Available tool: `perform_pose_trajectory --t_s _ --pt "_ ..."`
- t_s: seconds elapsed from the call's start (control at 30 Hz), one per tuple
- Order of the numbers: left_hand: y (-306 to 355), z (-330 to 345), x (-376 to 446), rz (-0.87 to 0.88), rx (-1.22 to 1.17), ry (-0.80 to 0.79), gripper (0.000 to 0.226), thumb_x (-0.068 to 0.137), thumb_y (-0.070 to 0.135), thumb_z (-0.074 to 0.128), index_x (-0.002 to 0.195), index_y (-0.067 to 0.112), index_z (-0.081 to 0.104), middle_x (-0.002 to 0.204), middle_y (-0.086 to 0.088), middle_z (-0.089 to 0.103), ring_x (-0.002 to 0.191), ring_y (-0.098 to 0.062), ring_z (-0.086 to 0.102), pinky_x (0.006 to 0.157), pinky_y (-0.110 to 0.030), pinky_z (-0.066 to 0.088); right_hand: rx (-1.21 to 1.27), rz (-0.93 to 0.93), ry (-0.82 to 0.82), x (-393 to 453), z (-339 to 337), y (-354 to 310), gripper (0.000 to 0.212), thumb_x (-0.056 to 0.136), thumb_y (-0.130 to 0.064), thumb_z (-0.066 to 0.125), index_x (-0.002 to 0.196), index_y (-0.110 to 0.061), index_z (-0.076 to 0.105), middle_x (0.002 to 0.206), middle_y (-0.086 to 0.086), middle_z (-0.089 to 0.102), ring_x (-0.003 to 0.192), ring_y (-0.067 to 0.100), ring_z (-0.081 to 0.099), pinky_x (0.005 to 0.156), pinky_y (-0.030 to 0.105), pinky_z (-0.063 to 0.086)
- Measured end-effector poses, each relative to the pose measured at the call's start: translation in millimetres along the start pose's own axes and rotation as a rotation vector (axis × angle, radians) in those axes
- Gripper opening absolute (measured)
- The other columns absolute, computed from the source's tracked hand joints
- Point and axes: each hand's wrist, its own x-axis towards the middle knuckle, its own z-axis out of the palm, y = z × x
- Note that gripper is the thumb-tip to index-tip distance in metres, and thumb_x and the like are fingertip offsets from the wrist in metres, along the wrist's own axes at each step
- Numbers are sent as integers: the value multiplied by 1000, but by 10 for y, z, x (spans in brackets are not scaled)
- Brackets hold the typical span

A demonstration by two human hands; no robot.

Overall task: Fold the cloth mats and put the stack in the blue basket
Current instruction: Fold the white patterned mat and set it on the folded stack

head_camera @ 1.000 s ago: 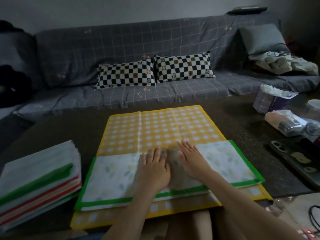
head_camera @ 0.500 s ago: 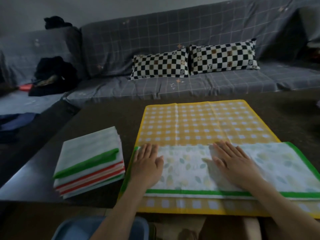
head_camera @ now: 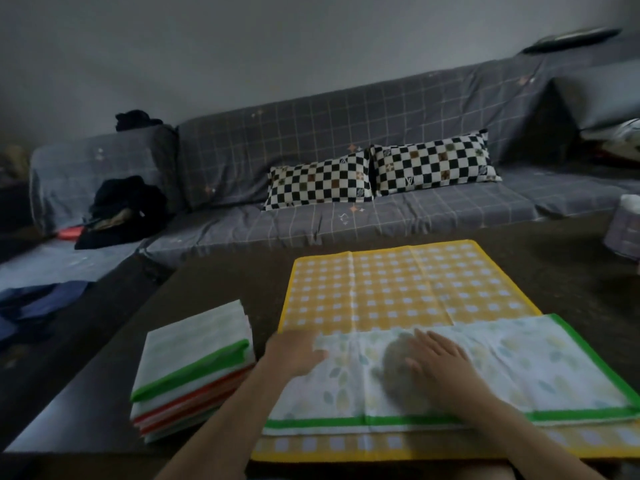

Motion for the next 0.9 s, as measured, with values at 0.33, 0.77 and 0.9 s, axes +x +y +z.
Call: perform_pose_trajectory --t_s 0.33,0.77,0.9 --pt "-164 -160 163 49 -60 50 54 64 59 77 96 20 56 103 1 55 97 -20 56 93 -42 41 22 -155 -102 -110 30 -391 79 68 -86 36 139 -54 21 149 -13 19 137 21 14 112 40 11" --pt "-503 -772 -23 106 -401 -93 18 72 30 81 80 20 68 77 7 65 72 -8 59 63 -19 45 6 -159 -81 -86 70 -384 103 47 -97 20 140 -55 14 149 -11 15 138 23 11 112 42 10" --pt "-557 -717 -55 42 -770 -46 17 73 23 80 77 14 66 72 2 67 67 -12 59 63 -24 49 9 -157 -102 -88 64 -392 112 37 -100 8 140 -55 14 150 -10 13 139 24 9 113 44 10"
